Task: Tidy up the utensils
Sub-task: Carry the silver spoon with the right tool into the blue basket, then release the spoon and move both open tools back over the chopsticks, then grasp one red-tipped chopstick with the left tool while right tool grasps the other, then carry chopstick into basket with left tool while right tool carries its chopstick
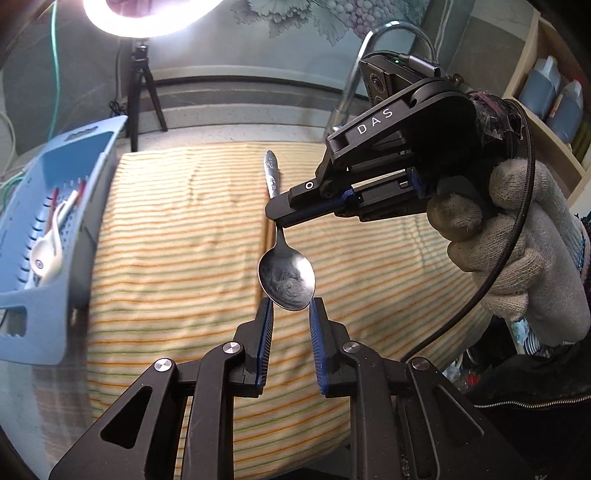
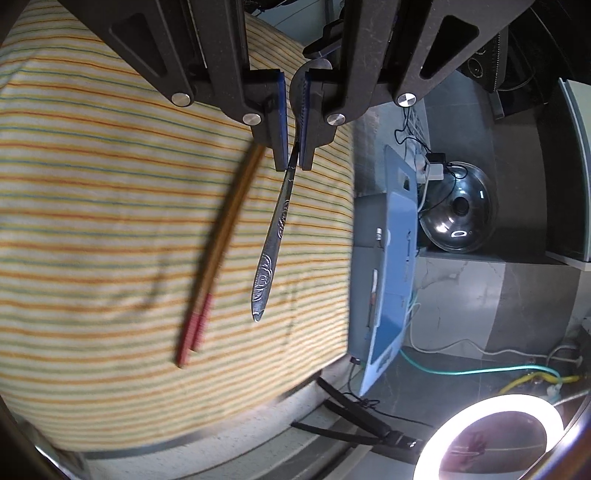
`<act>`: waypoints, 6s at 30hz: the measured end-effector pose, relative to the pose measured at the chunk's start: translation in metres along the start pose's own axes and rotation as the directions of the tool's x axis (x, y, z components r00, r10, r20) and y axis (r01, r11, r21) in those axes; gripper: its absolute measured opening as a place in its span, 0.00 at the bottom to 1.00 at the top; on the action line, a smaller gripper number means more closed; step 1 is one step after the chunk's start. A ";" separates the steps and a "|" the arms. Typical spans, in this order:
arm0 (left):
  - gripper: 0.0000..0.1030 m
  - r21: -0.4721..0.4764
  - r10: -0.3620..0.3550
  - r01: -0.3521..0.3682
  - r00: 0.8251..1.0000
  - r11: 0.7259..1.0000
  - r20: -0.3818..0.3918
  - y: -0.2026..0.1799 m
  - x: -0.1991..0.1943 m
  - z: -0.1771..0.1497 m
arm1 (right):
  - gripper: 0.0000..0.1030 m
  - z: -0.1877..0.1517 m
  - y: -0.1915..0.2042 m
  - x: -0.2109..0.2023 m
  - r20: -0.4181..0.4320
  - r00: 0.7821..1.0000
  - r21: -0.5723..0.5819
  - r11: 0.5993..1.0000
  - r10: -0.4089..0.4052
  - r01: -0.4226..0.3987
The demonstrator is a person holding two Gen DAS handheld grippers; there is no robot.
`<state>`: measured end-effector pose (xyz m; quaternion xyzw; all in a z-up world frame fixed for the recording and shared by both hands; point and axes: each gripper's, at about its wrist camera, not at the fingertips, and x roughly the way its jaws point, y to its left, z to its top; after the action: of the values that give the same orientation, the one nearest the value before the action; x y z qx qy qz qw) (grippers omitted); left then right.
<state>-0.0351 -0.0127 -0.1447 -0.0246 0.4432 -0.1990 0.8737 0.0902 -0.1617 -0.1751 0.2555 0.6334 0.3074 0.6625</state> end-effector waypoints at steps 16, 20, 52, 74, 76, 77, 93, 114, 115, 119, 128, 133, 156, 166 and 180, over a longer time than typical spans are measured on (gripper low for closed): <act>0.11 -0.072 0.116 -0.110 0.990 0.991 0.084 0.094 -0.042 0.014 | 0.02 0.053 0.117 0.074 -0.012 1.000 -0.163 0.987 0.003 -0.005; 0.11 -0.094 0.131 -0.123 0.988 0.988 0.087 0.122 -0.039 0.022 | 0.02 0.065 0.137 0.098 -0.011 1.000 -0.180 0.984 -0.010 0.007; 0.42 -0.168 0.251 -0.246 0.968 0.954 0.005 0.197 -0.025 0.046 | 0.44 0.117 0.171 0.145 0.082 0.984 -0.304 0.936 -0.158 0.176; 0.42 0.006 0.167 -0.167 0.986 0.986 0.028 0.105 -0.032 0.060 | 0.51 0.064 0.112 -0.011 0.359 0.918 -0.337 0.893 -0.170 0.298; 0.42 0.017 0.143 -0.144 0.989 0.989 0.022 0.097 -0.029 0.063 | 0.51 0.058 0.101 -0.027 0.371 0.908 -0.315 0.894 -0.194 0.320; 0.42 0.026 0.125 -0.126 0.992 0.992 0.015 0.092 -0.026 0.065 | 0.51 0.057 0.095 -0.034 0.372 0.905 -0.300 0.896 -0.205 0.326; 0.42 0.115 0.006 0.008 0.993 0.993 -0.121 0.020 0.071 0.073 | 0.58 0.014 0.004 -0.072 0.357 0.879 -0.073 0.928 -0.318 0.365; 0.42 0.146 0.046 -0.016 0.978 0.989 -0.205 0.016 0.114 0.069 | 0.23 0.011 -0.019 -0.039 0.284 0.905 -0.018 0.942 -0.316 0.335; 0.42 0.150 0.047 -0.016 0.978 0.989 -0.205 0.016 0.115 0.070 | 0.23 0.012 -0.021 -0.038 0.280 0.906 -0.012 0.943 -0.316 0.333; 0.41 0.184 0.066 -0.029 0.977 0.982 -0.202 0.011 0.118 0.072 | 0.23 0.016 -0.025 -0.035 0.272 0.908 0.005 0.944 -0.318 0.329; 0.24 0.227 0.085 -0.038 0.976 0.973 -0.200 0.001 0.124 0.076 | 0.19 0.027 -0.040 -0.022 0.235 0.919 0.079 0.949 -0.316 0.306; 0.23 0.214 0.078 -0.033 0.975 0.976 -0.209 0.001 0.127 0.075 | 0.19 0.031 -0.045 -0.017 0.222 0.924 0.102 0.950 -0.310 0.294; 0.06 0.081 0.063 -0.049 0.979 0.996 -0.192 0.032 0.118 0.073 | 0.14 0.057 -0.020 0.023 0.183 0.877 0.001 0.892 -0.445 0.453; 0.06 -0.015 0.017 -0.019 0.987 1.000 -0.158 0.046 0.104 0.072 | 0.06 0.052 -0.029 0.012 0.186 0.898 0.034 0.916 -0.398 0.399; 0.06 -0.070 0.019 -0.021 1.000 0.997 -0.022 0.067 0.036 0.085 | 0.06 0.049 0.018 -0.011 0.261 0.932 -0.006 0.965 -0.250 0.261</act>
<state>0.0727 0.0244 -0.1359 -0.0486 0.4595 -0.1750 0.8694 0.1377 -0.1554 -0.1513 0.1954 0.5632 0.1953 0.7787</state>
